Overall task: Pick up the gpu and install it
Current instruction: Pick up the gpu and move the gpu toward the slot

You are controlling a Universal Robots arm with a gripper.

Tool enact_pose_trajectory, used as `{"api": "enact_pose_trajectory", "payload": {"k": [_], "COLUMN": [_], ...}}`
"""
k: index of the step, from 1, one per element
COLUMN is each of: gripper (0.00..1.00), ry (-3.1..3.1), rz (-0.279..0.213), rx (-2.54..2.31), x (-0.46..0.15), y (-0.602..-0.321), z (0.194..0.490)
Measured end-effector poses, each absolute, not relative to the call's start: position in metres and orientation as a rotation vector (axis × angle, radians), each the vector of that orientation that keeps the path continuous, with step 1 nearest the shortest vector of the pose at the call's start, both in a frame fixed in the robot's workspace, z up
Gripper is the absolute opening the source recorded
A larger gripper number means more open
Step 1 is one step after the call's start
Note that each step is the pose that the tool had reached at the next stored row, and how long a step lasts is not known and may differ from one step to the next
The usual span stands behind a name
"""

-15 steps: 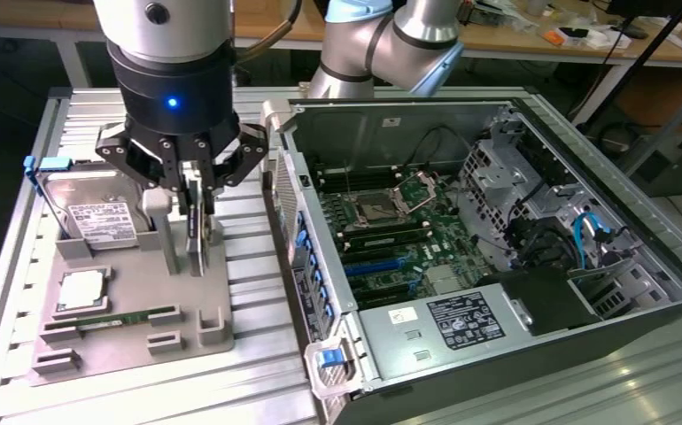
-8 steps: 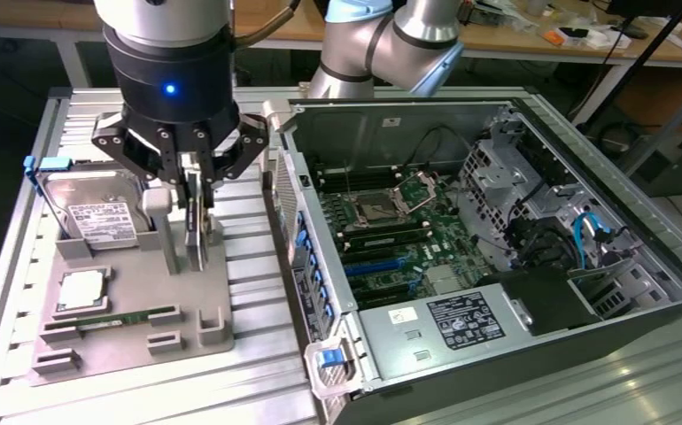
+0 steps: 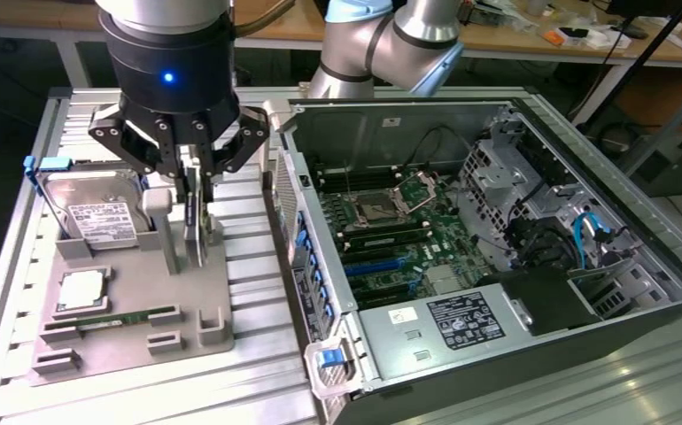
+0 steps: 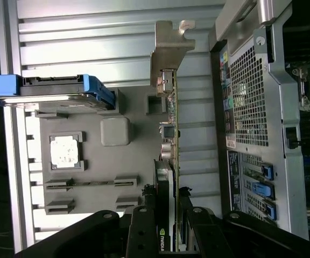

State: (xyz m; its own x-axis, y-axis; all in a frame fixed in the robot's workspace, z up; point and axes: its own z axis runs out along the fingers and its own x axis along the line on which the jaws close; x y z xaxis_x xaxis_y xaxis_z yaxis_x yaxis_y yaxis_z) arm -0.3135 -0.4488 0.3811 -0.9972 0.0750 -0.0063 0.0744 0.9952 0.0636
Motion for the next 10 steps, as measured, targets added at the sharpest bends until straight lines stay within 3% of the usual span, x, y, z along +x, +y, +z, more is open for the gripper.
{"api": "enact_pose_trajectory", "payload": {"k": [10], "gripper": [0.27], "ry": [3.129], "rz": [0.099], "rx": [0.117], "x": [-0.314], "y": [-0.449], "z": [0.392]}}
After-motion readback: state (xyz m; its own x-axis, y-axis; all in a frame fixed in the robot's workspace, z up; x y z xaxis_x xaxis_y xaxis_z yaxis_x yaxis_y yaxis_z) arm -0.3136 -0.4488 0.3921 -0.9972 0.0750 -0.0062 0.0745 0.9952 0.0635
